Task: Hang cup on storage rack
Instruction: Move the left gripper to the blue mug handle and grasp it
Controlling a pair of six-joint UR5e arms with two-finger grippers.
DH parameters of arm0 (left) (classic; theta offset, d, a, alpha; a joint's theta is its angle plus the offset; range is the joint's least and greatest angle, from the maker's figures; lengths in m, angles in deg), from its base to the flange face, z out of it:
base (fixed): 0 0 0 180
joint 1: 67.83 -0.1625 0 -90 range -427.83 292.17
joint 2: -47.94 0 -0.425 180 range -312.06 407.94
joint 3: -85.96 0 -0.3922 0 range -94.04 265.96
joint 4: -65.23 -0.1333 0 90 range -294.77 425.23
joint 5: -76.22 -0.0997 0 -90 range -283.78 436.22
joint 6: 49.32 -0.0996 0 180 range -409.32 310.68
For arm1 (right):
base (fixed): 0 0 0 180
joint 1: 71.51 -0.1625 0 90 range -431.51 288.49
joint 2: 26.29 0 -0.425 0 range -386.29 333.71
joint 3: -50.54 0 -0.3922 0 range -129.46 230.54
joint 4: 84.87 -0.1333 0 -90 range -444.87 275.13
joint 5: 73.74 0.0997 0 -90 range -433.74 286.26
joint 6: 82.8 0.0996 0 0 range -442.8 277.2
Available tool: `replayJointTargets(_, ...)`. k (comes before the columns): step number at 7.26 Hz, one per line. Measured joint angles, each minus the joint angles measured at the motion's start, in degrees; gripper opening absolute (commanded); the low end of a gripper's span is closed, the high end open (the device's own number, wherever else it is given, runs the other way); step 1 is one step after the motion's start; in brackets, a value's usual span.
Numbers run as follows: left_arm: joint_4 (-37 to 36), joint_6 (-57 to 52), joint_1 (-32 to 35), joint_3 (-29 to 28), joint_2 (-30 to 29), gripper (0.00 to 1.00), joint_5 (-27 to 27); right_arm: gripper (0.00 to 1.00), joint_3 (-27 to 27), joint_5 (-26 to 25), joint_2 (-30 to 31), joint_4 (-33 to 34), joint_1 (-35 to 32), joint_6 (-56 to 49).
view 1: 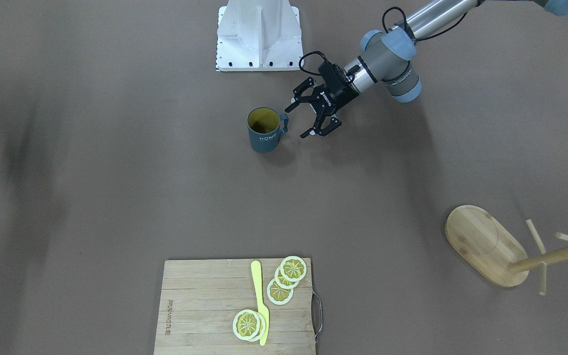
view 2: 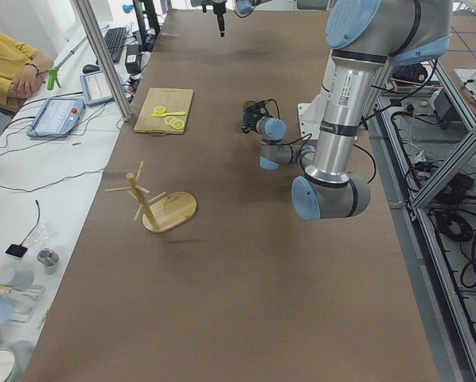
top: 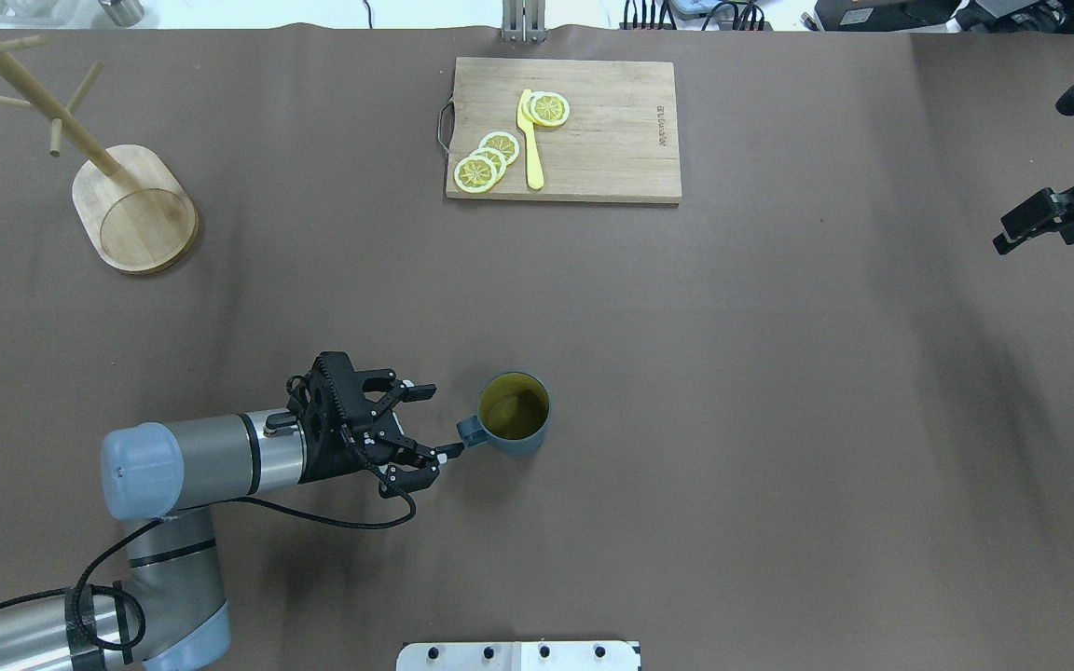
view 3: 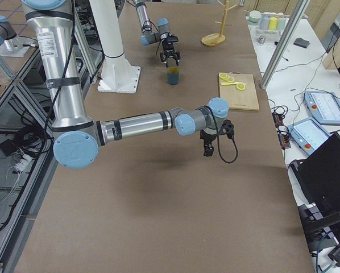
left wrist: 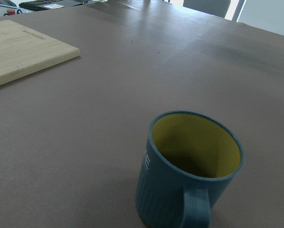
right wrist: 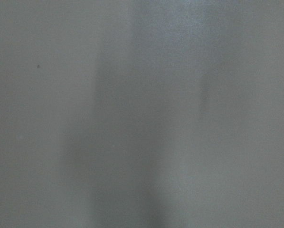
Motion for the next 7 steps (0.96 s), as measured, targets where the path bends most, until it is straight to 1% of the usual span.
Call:
replayJointTargets(2, -0.1, -0.2, -1.3, -0.3, -0.4, 0.81, -1.9, 1.0, 0.0, 0.0, 0.0, -0.1, 0.0, 0.0)
replayJointTargets(4, -0.1, -0.4, -2.8, -1.4, -1.3, 0.73, -4.7, 1.0, -0.1, 0.0, 0.0, -0.1, 0.0, 0.0)
replayJointTargets(5, -0.2, -0.4, -3.0, -1.8, -1.5, 0.63, -5.1, 1.0, -0.1, 0.0, 0.0, 0.0, 0.0, 0.0)
replayJointTargets(6, -0.3, -0.4, -3.1, -2.0, -1.6, 0.56, -5.2, 1.0, -0.1, 0.0, 0.0, -0.1, 0.0, 0.0)
replayJointTargets(7, -0.4, -0.4, -3.2, -2.1, -1.8, 0.38, -5.3, 1.0, -0.1, 0.0, 0.0, -0.1, 0.0, 0.0)
